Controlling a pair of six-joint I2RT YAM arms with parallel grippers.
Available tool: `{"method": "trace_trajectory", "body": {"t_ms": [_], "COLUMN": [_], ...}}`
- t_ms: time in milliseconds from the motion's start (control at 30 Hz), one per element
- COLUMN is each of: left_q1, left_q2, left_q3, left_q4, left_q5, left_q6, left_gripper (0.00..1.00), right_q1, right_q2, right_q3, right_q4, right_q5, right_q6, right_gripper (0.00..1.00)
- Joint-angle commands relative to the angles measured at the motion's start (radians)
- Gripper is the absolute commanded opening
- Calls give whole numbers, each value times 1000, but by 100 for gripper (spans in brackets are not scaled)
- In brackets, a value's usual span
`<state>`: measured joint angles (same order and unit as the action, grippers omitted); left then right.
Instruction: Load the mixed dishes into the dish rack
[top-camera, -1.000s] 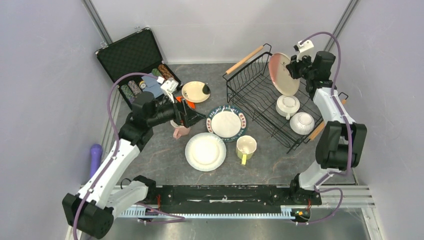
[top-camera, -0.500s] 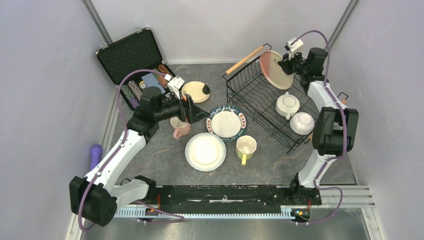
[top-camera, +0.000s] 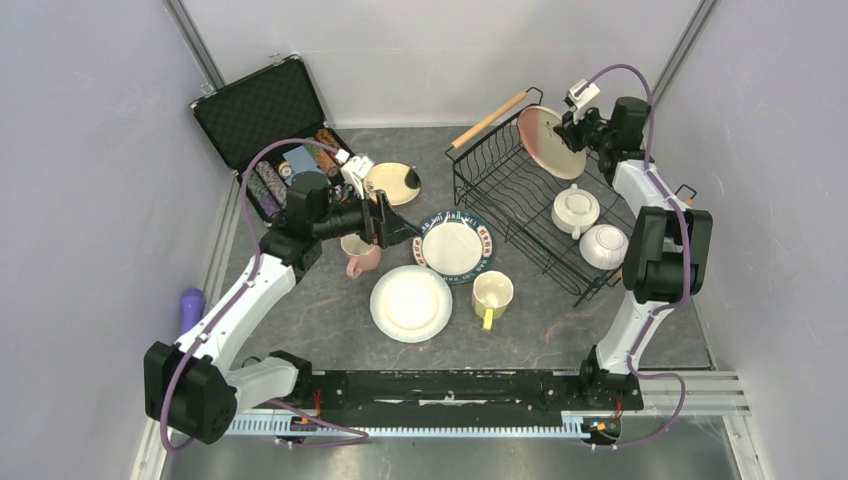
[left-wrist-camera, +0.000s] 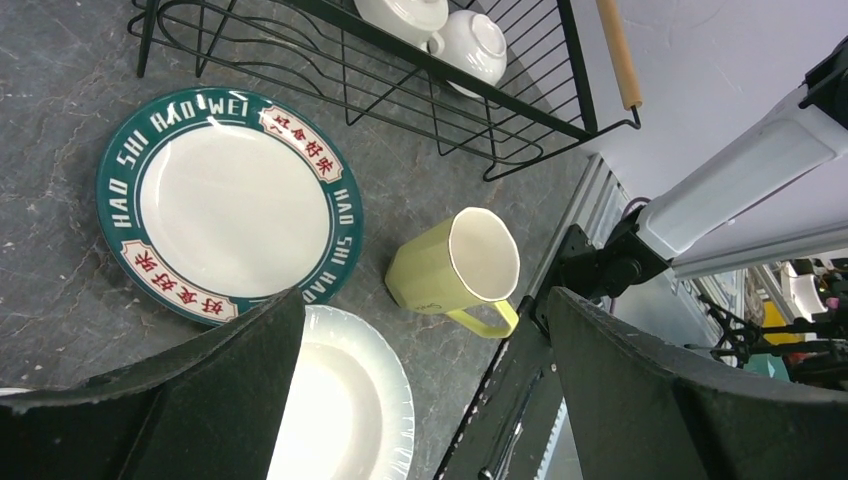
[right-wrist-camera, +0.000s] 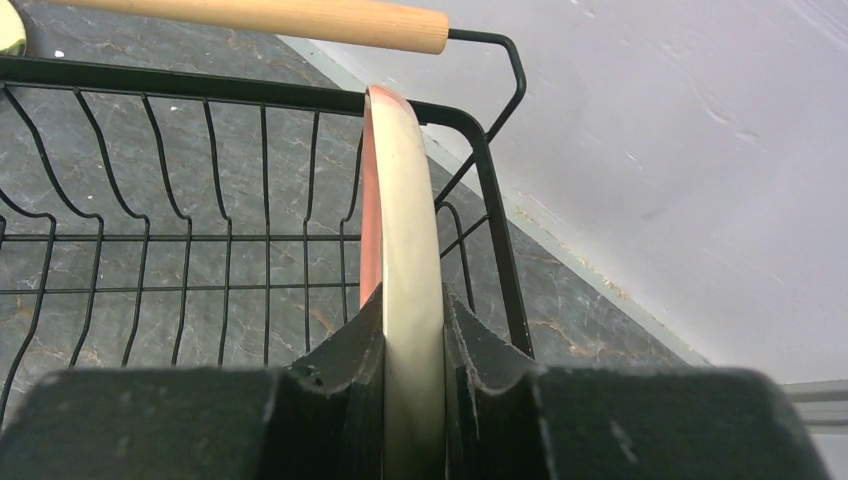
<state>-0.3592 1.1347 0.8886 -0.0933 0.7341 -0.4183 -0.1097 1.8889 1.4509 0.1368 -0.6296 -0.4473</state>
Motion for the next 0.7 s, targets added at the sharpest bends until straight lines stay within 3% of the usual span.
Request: {"method": "trace_trajectory", "body": {"t_ms": [0,200,233,367,667], "left_q1": [2,2,2,2,2], "left_q2": [7,31,34,41,33], "left_q3": [35,49,49,47,47], "left_q4": [49,46,46,43,29], "left_q5": [33,49,48,45,37], "left_q6": [10,3,3,1,9], "left_gripper": [96,95,95,95,95], "right_q1": [-17,-63,-68,-77,-81], "right_q2": [-16,16,22,47,14], "right_q3": [22,27,33,50,43], "right_q4": [145,198,198,199,239], "right_q5": [-55,-154,-169,-167,-115], "right_q6": [-22,48,59,96,143], "right_gripper": [0,3,6,39,57]}}
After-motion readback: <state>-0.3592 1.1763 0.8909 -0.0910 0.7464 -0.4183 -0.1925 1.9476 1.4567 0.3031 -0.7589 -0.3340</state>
